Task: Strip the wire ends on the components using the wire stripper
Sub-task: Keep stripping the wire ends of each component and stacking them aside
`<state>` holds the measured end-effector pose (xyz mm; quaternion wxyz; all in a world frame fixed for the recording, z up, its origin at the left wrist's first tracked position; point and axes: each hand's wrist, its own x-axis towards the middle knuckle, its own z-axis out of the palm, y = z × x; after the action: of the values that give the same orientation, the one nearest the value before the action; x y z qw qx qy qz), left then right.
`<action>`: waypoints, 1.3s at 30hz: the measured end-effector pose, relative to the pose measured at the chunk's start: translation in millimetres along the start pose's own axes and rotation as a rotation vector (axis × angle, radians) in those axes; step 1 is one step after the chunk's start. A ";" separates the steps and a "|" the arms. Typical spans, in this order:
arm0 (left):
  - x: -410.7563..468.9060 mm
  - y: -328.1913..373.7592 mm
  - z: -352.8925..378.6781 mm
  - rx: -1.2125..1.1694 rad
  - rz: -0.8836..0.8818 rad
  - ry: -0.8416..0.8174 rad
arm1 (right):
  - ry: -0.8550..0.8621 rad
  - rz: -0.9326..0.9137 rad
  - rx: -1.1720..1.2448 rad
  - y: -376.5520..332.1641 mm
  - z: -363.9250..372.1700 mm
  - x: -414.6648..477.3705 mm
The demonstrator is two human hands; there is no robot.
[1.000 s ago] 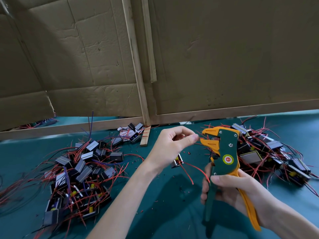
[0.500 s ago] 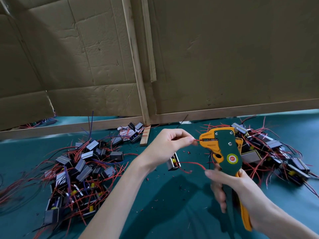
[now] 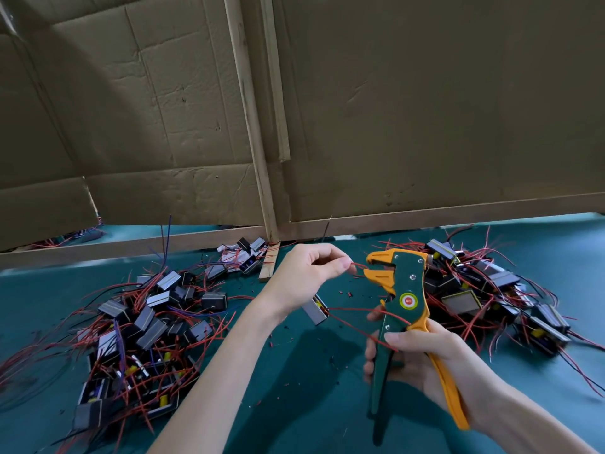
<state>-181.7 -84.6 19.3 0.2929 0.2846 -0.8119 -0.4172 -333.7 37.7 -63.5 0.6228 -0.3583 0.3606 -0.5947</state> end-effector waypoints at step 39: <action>38.7 49.9 45.6 0.003 0.183 -0.188 | 0.113 0.195 0.013 9.9 -8.6 8.9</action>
<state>-250.8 -64.1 48.7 0.2519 0.1695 -0.8589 -0.4123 -336.1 29.0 -76.6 0.6588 -0.2833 0.4242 -0.5530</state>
